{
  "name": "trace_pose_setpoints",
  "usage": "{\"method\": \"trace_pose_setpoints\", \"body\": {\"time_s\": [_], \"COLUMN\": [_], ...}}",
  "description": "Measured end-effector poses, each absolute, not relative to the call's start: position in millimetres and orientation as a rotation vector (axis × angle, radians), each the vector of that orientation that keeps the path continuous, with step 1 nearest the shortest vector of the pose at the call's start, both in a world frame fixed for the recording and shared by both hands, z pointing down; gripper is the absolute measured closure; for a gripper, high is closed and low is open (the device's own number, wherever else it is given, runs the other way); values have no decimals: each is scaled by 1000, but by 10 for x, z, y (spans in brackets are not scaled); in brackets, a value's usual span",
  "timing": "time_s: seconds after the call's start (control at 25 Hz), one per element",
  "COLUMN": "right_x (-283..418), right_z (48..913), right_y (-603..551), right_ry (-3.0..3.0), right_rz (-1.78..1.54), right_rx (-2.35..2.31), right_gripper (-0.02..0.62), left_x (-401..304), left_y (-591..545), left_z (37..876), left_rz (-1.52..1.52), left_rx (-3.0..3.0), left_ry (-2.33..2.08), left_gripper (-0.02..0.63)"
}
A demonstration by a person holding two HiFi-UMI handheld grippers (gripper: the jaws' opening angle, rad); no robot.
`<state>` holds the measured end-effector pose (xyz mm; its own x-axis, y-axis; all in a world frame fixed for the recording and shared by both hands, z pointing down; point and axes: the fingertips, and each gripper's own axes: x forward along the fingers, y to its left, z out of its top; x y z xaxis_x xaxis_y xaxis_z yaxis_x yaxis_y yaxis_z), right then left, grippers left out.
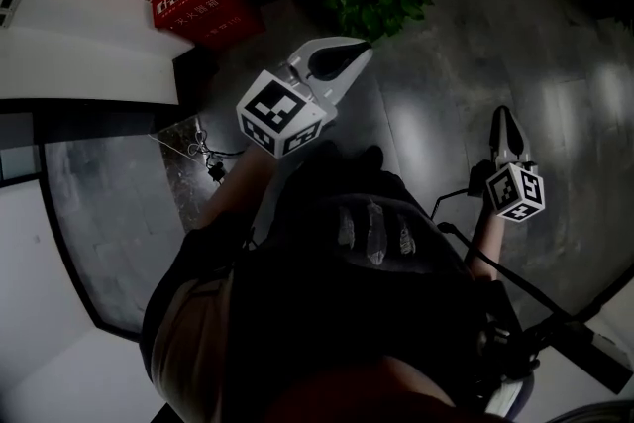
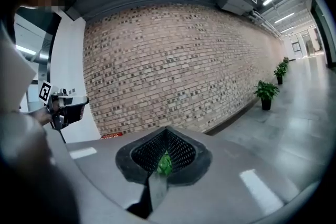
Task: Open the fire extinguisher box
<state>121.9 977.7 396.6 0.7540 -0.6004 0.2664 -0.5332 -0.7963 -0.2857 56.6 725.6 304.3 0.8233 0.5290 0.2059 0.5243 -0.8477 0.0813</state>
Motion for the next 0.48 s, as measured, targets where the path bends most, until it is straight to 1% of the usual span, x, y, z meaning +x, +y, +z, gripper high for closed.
{"method": "trace_pose_setpoints", "body": {"time_s": [0.24, 0.48], "right_x": [1317, 1300], "right_z": [3873, 3710], "right_y": [9437, 8836], "right_ry": [949, 1023], "right_rz": [-463, -384], "right_rx": [-2761, -2771], "right_gripper": [595, 595], "left_x": [565, 512], "left_y": [6976, 6490], "left_z": [2963, 2878], "left_rz": [278, 231], "left_rx": [2967, 2987], "left_ry": [830, 822], "left_gripper": [609, 609]}}
